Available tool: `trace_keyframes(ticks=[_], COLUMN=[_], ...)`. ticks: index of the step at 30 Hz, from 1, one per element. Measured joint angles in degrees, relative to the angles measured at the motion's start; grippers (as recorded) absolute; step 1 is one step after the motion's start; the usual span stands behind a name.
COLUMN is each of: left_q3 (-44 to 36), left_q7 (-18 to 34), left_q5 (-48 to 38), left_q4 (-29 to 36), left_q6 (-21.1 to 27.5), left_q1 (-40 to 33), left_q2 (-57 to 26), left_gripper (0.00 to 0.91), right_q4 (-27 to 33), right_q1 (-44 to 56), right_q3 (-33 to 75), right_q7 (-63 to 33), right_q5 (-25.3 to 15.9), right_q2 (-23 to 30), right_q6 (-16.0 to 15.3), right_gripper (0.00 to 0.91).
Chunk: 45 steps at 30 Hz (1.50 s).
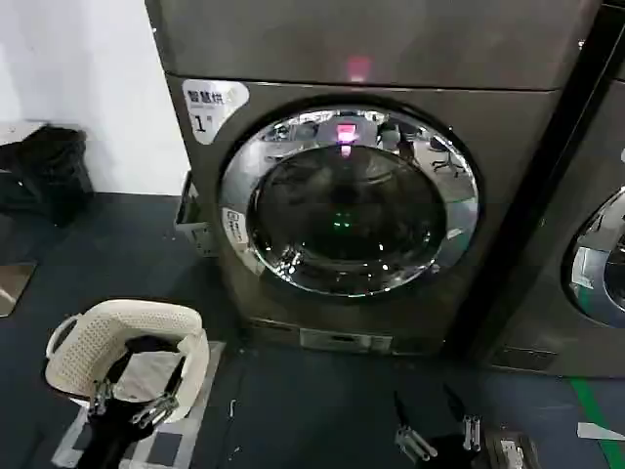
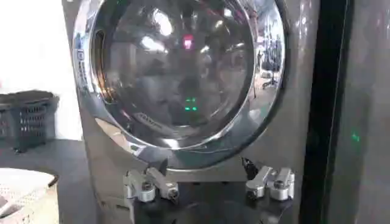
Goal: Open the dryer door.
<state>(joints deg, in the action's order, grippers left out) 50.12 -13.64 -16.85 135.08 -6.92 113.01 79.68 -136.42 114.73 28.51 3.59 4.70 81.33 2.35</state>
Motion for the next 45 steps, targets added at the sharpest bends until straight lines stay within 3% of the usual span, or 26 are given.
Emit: trace_keyframes(ticks=[8,17,27,35,45], left_q3=[-1.7,-2.0,-3.0,-3.1,-3.9], left_q7=[0.7,1.3,2.4,2.1,1.1], left_q5=[0.1,-0.7,-1.2,-2.1,-2.1], left_q4=[1.5,1.8,2.3,1.9,1.5], left_q6=[1.5,1.1,2.4,2.3,1.9], left_q1=[-0.5,-0.6,-0.7,-1.3,-0.7], left_q2=[0.5,0.2,0.4,-0.5,-0.4], left_gripper=[0.907,0.907,0.907,0.907,0.907], right_q4=[0.1,3.2,11.1,20.5,33.7], right_q1=[-8.4,-21.5,-40.7,-57.7,-72.2], right_q3=[4.6,5.3,-3.8,-15.6,-28.1], right_q7=[5.3,9.2,12.4,14.7,16.8], right_q5=[6.9,15.1,21.0,21.5,23.9], right_q2=[-3.8,-14.0,-24.1,-23.4,-17.5], right_q6=[-6.1,-10.6,-11.0,-10.4,-8.3], right_gripper=[0.907,0.907,0.907,0.907,0.907])
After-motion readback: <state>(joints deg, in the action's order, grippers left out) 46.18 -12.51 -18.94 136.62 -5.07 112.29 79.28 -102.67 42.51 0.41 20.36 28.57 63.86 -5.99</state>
